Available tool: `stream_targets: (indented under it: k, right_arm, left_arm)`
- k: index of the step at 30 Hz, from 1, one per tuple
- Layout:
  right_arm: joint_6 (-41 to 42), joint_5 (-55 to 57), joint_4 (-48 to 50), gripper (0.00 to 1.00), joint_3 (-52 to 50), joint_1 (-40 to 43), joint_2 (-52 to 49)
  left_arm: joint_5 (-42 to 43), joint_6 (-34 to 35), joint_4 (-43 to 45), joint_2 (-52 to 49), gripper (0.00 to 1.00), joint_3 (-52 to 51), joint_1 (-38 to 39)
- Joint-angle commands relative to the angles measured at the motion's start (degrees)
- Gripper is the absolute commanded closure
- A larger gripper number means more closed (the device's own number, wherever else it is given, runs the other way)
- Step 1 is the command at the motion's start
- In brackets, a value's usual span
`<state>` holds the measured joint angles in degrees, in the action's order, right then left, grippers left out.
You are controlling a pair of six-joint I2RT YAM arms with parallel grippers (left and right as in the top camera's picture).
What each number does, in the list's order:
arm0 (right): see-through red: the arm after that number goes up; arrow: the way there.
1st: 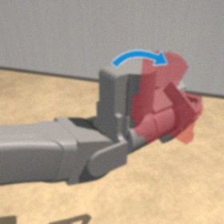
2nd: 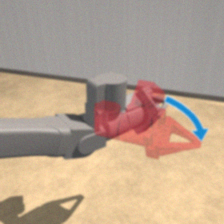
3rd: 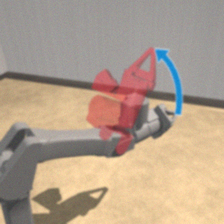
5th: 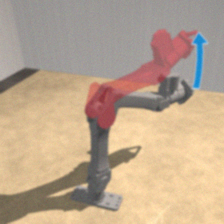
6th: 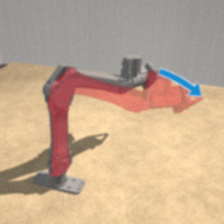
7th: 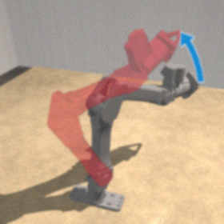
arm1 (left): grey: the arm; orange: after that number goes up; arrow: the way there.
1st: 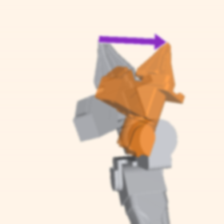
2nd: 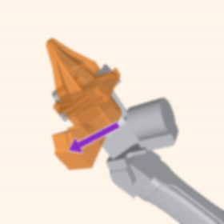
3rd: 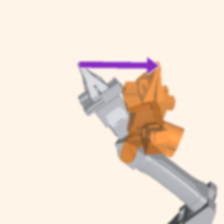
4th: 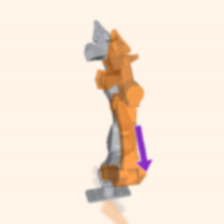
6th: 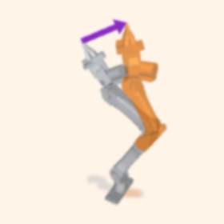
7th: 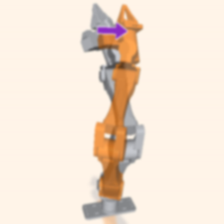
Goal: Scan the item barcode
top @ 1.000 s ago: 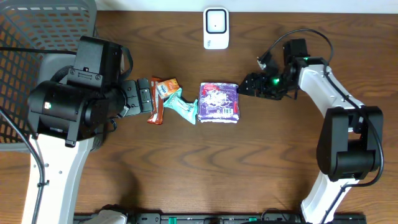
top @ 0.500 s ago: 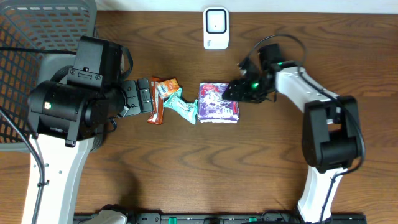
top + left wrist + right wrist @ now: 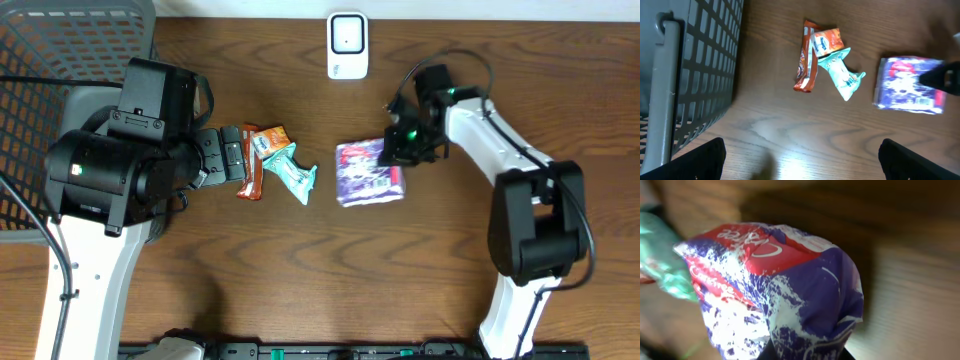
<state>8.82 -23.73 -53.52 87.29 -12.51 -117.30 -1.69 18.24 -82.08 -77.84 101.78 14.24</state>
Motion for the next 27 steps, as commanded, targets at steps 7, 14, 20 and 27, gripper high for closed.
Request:
stream_targets:
  k: [7,14,20,27]
  right_arm:
    - [16.22,62.66,-14.58,0.99,8.28,-5.92,8.39]
    - [16.83,63.78,-7.34,0.99,2.27,-6.43,7.87]
    - [16.83,50.23,-2.49,0.93,-0.83,-9.62,7.76]
    - [16.81,30.95,7.87,0.42,-0.42,-14.29,7.78]
  left_arm:
    - [-0.28,0.87,-0.15,0.0,0.02,-0.07,-0.2]
    - [-0.31,0.87,-0.15,0.0,0.02,-0.07,-0.2]
    - [-0.31,0.87,-0.15,0.0,0.02,-0.07,-0.2]
    - [-0.31,0.87,-0.15,0.0,0.02,-0.07,-0.2]
